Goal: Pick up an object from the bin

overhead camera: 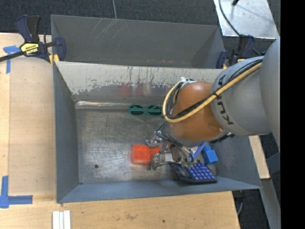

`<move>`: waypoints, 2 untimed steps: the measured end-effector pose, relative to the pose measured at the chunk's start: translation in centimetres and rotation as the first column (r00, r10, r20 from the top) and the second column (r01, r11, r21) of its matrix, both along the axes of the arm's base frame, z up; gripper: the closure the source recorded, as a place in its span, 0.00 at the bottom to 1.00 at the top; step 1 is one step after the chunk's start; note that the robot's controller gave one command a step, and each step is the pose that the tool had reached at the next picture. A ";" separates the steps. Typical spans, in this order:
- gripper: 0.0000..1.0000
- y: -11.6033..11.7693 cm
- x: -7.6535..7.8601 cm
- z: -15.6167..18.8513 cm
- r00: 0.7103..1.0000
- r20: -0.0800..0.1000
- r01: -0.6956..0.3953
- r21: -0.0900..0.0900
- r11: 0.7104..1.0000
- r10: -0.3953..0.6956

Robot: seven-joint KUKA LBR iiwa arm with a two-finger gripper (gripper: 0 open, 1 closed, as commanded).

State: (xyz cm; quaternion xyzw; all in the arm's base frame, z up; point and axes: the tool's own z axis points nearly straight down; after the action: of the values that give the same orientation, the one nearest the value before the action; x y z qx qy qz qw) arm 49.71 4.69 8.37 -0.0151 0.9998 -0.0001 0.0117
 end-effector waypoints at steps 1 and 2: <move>1.00 0.0 0.0 0.0 1.000 0.000 0.000 0.000 1.000 0.000; 1.00 -1.9 -0.7 6.9 0.999 -0.022 -0.026 0.000 1.000 0.026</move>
Offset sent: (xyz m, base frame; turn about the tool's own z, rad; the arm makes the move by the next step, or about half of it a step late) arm -0.0072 -0.0184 0.0685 -0.0272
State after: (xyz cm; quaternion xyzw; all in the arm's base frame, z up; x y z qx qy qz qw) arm 49.05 2.78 15.23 -0.0280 0.9996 -0.0001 0.0009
